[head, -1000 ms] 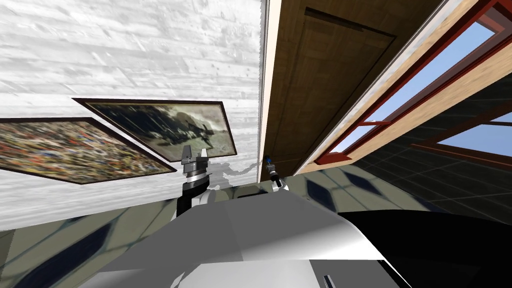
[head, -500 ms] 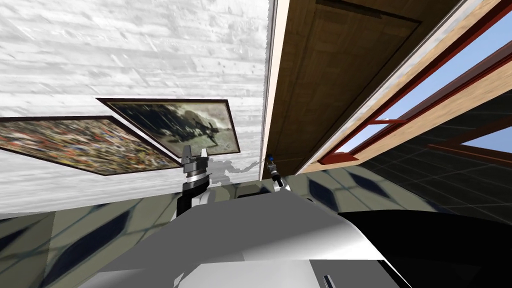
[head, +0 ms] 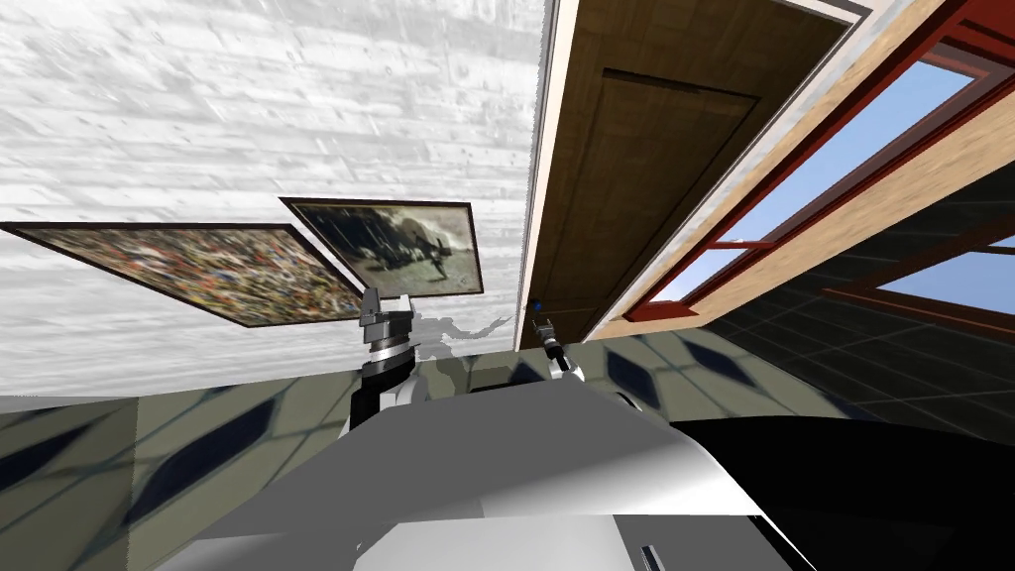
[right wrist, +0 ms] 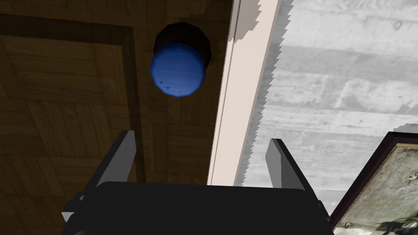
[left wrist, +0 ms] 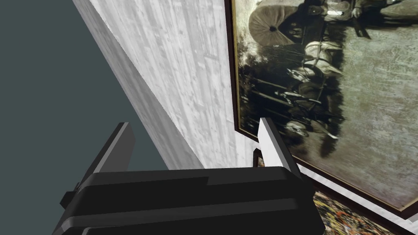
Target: Pull the door open
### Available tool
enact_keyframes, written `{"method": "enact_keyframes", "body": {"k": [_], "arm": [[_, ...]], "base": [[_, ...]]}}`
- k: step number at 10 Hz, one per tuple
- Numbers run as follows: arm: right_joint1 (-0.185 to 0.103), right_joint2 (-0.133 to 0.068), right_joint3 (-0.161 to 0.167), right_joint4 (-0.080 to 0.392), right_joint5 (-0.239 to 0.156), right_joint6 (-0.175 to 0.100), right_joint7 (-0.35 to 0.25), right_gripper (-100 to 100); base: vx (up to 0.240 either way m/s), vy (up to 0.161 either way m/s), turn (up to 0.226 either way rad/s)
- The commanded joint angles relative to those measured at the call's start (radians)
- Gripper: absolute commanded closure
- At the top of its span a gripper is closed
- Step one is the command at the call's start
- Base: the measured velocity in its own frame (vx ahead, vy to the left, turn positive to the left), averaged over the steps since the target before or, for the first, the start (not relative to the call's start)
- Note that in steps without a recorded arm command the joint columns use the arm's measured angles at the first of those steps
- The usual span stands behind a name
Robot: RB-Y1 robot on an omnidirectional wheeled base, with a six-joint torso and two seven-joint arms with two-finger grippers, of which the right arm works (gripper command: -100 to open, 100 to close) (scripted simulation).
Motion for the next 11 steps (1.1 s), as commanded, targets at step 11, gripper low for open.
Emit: {"method": "enact_keyframes", "body": {"k": [11], "arm": [[0.033, -0.086, -0.119, 0.046, -0.08, -0.043, -0.008, -100]], "base": [[0.072, -0.008, 0.171]]}}
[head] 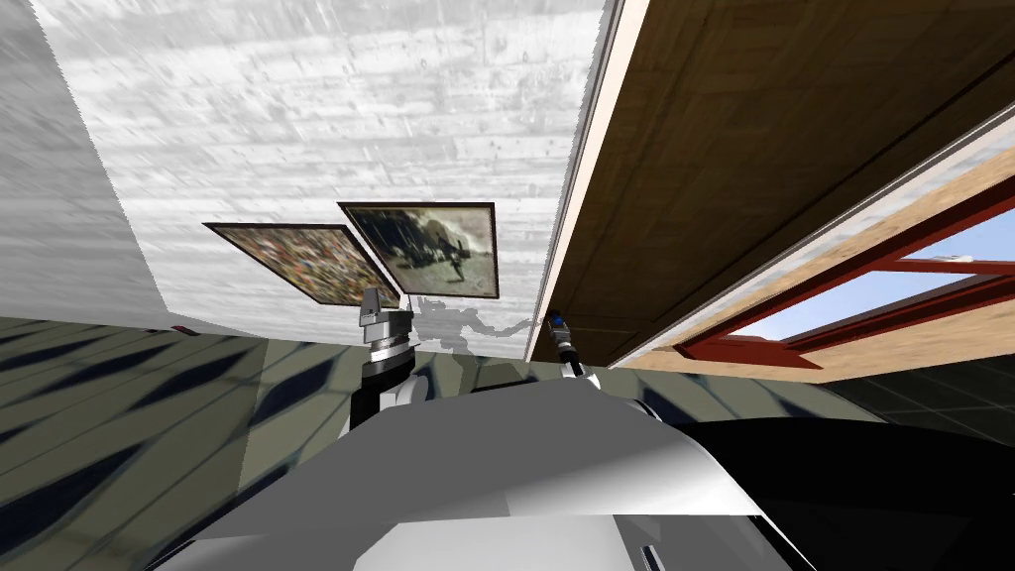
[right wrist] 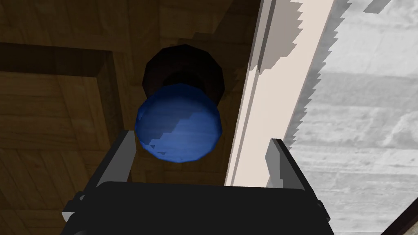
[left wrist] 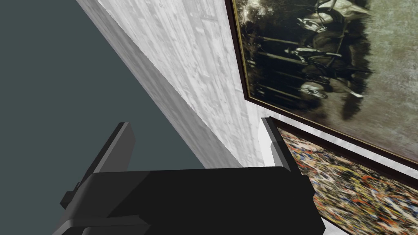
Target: Pull the door open
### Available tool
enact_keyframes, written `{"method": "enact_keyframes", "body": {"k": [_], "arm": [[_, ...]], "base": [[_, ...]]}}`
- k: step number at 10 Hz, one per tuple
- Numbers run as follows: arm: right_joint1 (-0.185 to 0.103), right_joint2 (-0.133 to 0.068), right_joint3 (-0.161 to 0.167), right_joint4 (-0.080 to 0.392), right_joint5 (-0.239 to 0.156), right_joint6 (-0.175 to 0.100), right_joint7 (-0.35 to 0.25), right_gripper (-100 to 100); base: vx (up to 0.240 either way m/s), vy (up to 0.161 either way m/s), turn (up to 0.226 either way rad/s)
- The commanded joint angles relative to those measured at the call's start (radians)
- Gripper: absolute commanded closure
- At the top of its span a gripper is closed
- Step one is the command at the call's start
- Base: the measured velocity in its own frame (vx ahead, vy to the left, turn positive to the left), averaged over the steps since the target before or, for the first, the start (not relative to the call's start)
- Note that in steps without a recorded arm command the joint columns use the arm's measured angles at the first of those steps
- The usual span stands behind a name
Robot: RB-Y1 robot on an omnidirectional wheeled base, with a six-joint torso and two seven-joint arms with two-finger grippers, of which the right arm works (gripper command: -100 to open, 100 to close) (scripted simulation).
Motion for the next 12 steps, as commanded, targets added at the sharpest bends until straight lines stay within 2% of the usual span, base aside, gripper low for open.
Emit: {"method": "enact_keyframes", "body": {"k": [1, 2, 3, 8, 9, 12], "arm": [[0.001, -0.022, -0.027, 0.016, -0.018, -0.008, -0.003, -100], [0.0, -0.02, -0.017, 0.023, -0.012, -0.011, -0.005, -100], [0.0, -0.02, -0.017, 0.023, -0.012, -0.011, -0.005, 100], [0.0, -0.02, -0.017, 0.023, -0.012, -0.011, -0.005, 100], [0.0, -0.023, -0.013, 0.022, -0.017, -0.01, -0.041, 100], [0.001, -0.025, -0.008, 0.022, -0.023, -0.01, -0.086, 100]], "base": [[0.142, -0.064, 0.211], [0.058, -0.032, 0.043], [-0.01, 0.002, -0.045], [-0.008, 0.003, -0.001], [-0.007, -0.003, 0.013], [-0.009, -0.005, 0.009]]}}
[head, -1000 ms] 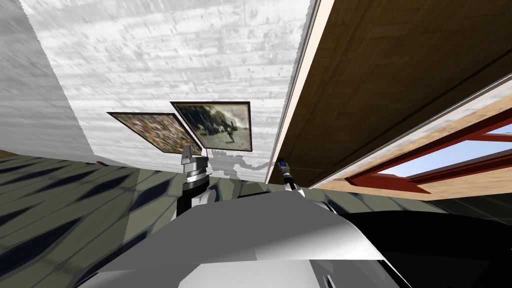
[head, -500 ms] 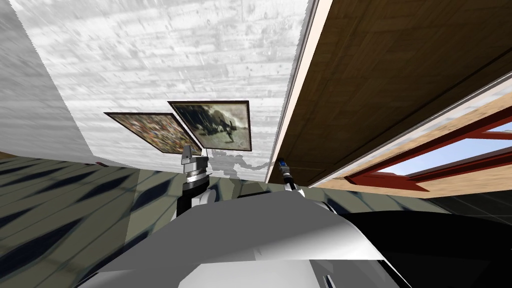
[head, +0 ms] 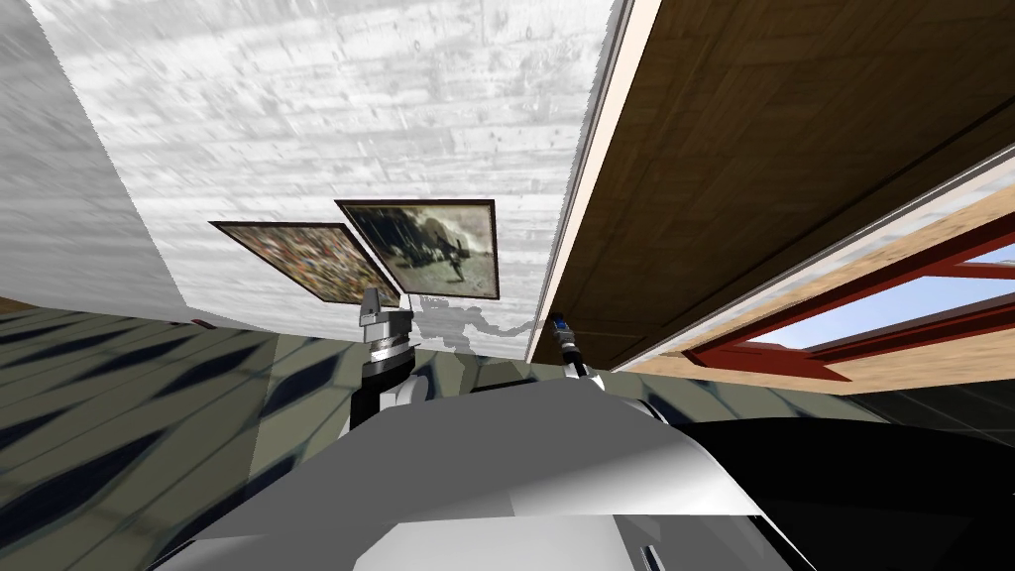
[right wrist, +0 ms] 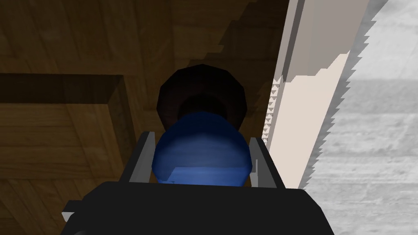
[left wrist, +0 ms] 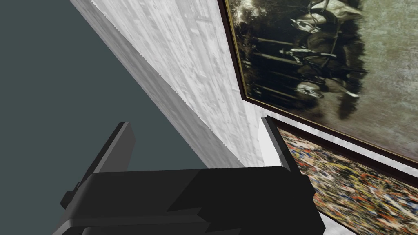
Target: Pull the door open
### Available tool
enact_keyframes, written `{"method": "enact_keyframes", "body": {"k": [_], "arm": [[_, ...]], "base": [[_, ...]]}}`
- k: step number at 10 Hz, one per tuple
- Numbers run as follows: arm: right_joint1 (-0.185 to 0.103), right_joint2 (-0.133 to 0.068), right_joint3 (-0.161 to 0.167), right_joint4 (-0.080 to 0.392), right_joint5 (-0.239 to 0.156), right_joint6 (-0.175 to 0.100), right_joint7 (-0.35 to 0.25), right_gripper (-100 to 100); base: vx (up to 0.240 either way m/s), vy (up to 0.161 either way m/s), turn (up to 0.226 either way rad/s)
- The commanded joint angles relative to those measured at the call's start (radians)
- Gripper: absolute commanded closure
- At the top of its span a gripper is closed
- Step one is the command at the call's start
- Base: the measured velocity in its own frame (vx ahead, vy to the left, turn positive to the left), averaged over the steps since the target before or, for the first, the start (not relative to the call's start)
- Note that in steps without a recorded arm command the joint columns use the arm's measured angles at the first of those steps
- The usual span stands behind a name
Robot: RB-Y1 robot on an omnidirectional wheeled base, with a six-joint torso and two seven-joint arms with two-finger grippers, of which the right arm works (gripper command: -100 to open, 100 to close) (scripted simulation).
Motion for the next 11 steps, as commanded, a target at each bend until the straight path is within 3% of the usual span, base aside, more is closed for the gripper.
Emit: {"method": "enact_keyframes", "body": {"k": [1, 11], "arm": [[0.0, 0.0, 0.005, 0.003, -0.005, -0.002, -0.04, 100], [0.0, -0.008, 0.038, 0.002, -0.043, -0.003, -0.281, 100]], "base": [[-0.014, -0.004, 0.012], [-0.017, -0.005, 0.013]]}}
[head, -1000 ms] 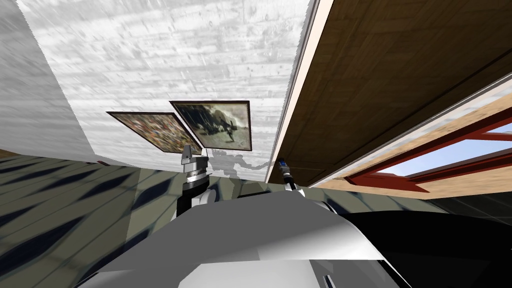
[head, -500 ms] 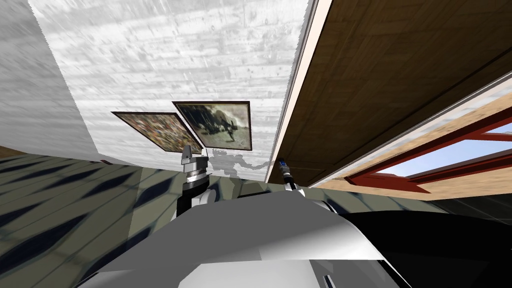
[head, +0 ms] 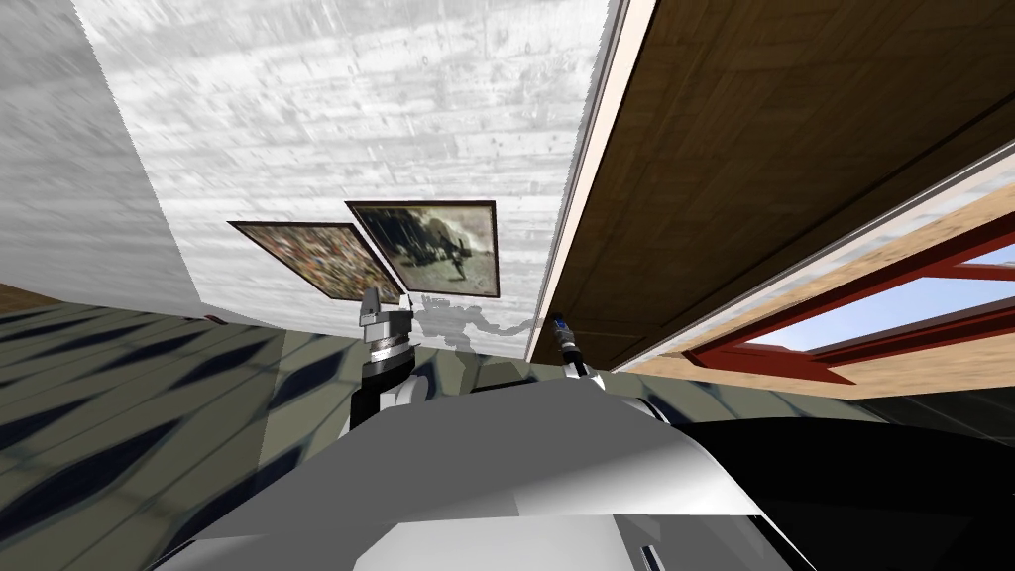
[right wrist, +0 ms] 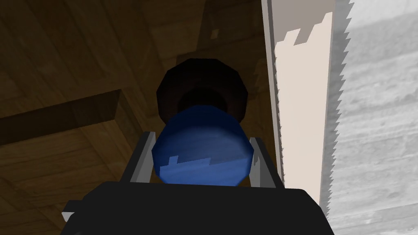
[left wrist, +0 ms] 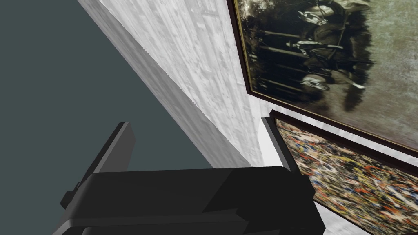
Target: Pull the door open
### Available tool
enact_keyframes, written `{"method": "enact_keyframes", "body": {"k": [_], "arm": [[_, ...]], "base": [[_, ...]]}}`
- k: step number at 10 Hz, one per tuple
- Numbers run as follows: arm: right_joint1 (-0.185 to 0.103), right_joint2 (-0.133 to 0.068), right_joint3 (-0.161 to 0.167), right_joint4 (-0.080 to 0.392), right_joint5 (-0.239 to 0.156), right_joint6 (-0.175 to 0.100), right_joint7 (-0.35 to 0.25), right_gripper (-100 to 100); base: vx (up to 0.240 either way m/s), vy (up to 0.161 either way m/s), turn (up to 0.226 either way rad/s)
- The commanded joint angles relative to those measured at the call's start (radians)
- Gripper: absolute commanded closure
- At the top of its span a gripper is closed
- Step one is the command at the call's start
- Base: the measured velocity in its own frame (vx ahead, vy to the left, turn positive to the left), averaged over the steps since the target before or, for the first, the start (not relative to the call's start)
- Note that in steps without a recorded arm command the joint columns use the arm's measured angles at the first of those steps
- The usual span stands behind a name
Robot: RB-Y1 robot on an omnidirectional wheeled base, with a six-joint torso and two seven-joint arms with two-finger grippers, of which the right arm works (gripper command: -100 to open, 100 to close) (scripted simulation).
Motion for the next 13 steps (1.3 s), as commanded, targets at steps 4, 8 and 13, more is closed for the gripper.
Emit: {"method": "enact_keyframes", "body": {"k": [4, 8, 13], "arm": [[0.002, -0.001, 0.02, 0.0, -0.021, -0.001, -0.12, 100], [0.002, -0.004, 0.032, 0.0, -0.035, -0.001, -0.212, 100], [0.003, -0.009, 0.051, -0.001, -0.057, -0.002, -0.332, 100]], "base": [[-0.018, -0.005, 0.015], [-0.019, -0.004, 0.012], [-0.019, -0.005, 0.015]]}}
